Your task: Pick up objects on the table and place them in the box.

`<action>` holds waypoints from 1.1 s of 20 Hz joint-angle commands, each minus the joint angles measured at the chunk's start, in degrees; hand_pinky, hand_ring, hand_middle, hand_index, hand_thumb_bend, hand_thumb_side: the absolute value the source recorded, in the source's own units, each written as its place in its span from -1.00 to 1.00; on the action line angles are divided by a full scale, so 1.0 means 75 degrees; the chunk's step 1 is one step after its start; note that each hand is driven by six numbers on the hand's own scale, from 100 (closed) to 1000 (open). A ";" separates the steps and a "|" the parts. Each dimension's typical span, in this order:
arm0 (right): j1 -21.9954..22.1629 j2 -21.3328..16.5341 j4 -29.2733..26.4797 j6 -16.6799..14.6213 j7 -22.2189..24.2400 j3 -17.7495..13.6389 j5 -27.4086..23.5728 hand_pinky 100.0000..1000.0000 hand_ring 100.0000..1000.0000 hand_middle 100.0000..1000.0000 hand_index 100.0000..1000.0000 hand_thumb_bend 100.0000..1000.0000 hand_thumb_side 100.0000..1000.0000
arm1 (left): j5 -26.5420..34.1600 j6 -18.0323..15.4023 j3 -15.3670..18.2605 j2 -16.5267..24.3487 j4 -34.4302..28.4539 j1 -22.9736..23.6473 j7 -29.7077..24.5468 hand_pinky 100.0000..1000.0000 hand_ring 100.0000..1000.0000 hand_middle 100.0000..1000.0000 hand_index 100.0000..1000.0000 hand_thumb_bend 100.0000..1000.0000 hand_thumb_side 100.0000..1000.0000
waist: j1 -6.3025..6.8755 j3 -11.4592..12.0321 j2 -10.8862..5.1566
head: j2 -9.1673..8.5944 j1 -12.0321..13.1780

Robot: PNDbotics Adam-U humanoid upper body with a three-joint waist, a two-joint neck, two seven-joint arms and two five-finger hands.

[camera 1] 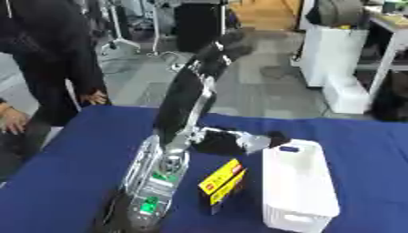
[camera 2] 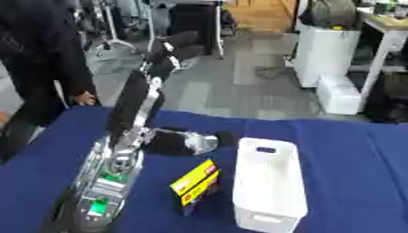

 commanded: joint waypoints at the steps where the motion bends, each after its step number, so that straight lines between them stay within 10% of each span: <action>1: -0.0106 -0.0199 -0.0099 -0.0004 0.0021 -0.0067 -0.0002 -0.62 -0.21 -0.05 -0.04 -1.00 1.00 | 0.0026 -0.0019 0.0060 0.0082 -0.0094 -0.0068 -0.0001 0.70 0.49 0.70 0.68 0.50 0.07 | -0.0025 -0.0011 -0.0045 | -0.0119 -0.0023; 16: -0.0085 -0.0203 -0.0099 0.0013 0.0054 -0.0054 0.0069 -0.63 -0.20 -0.04 -0.04 -1.00 1.00 | 0.0035 0.0013 0.0039 0.0069 -0.0072 -0.0067 -0.0012 0.70 0.49 0.70 0.68 0.51 0.10 | -0.0023 -0.0050 -0.0036 | -0.0049 -0.0006; 22: -0.0029 -0.0248 -0.0099 0.0150 -0.0008 -0.0089 0.0128 -0.65 -0.20 -0.04 -0.03 -1.00 1.00 | -0.0190 0.0753 0.0030 0.0111 0.0350 -0.0203 -0.0364 0.68 0.53 0.78 0.71 0.52 0.29 | -0.0005 -0.0150 -0.0089 | 0.0185 -0.0158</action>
